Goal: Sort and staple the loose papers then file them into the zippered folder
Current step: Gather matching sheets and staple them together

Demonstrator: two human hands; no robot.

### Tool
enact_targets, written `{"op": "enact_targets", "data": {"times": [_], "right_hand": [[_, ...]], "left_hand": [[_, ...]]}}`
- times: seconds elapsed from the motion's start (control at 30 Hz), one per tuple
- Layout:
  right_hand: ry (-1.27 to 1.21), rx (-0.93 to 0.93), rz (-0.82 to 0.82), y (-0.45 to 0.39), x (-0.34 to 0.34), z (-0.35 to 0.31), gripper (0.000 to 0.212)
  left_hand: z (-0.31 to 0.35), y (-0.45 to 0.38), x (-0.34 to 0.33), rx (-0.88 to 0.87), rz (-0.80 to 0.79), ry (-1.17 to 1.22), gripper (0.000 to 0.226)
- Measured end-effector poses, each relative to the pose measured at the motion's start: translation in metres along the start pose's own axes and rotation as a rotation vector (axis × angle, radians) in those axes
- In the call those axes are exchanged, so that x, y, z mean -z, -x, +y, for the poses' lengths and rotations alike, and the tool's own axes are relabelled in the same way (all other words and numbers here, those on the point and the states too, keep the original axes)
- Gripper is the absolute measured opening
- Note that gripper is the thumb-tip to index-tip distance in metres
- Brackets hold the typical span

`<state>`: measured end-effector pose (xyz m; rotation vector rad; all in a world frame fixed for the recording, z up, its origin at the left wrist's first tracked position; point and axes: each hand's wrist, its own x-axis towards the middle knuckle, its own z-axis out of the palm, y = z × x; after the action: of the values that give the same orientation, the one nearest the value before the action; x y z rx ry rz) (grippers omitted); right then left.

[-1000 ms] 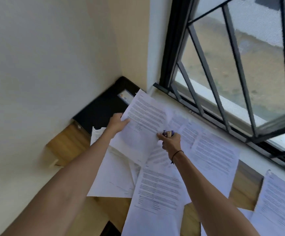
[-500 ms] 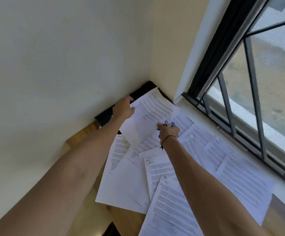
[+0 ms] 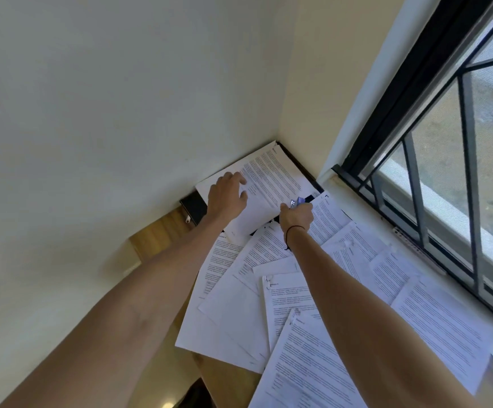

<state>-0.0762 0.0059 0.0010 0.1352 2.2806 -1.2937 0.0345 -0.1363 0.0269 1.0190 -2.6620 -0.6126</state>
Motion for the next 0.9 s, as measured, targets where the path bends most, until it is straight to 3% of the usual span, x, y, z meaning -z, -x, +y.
{"op": "enact_targets", "data": {"times": [0.33, 0.73, 0.9], "right_hand": [[0.125, 0.19, -0.113, 0.009, 0.021, -0.003, 0.026], [0.651, 0.564, -0.06, 0.0, -0.019, -0.034, 0.042], [0.712, 0.634, -0.137, -0.006, -0.036, -0.04, 0.037]], "left_hand": [[0.015, 0.025, -0.018, 0.009, -0.043, 0.083, 0.025], [0.007, 0.038, -0.025, 0.058, -0.038, 0.159, 0.028], [0.009, 0.041, -0.027, 0.061, -0.034, 0.178, 0.027]]}}
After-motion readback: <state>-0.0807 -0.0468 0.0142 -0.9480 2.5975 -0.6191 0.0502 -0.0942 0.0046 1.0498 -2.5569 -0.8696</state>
